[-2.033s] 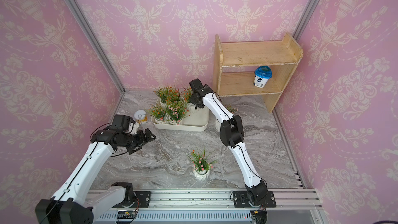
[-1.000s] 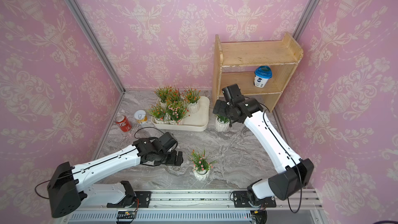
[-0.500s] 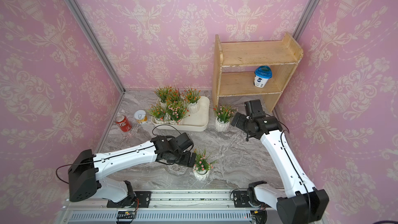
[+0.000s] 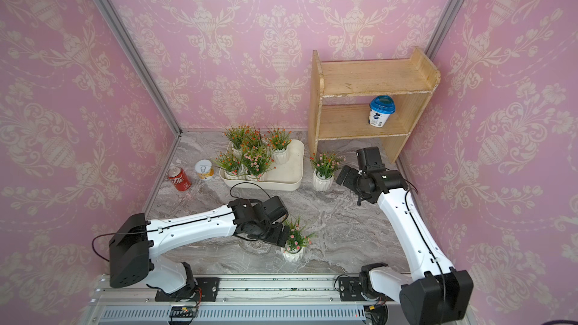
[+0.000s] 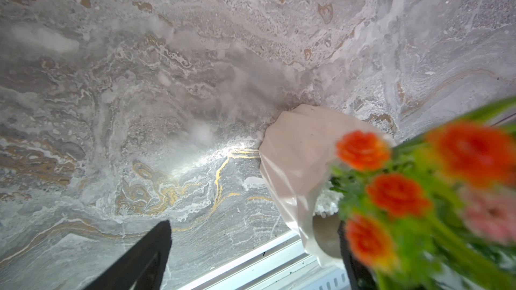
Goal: Put the potted gypsophila into the storage box
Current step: Pick up the baby's breath potted plant from the center of the board.
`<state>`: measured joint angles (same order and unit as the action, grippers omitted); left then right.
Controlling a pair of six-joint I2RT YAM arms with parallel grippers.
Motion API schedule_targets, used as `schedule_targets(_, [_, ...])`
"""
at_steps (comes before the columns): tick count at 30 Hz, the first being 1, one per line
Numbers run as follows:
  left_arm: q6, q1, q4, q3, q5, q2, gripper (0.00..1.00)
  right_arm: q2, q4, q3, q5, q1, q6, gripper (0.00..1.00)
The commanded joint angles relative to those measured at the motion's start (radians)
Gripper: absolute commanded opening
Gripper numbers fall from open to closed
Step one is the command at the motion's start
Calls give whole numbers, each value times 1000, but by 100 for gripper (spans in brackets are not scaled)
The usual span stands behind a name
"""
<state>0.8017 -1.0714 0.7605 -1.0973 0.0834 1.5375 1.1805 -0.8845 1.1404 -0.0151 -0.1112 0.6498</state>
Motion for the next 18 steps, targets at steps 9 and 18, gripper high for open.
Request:
schedule_targets(9, [-7, -38, 49, -56, -90, 74, 85, -11, 14, -52, 41, 48, -6, 99])
schedule_targets(18, [-6, -42, 41, -55, -103, 97, 54, -27, 22, -89, 50, 76, -3, 99])
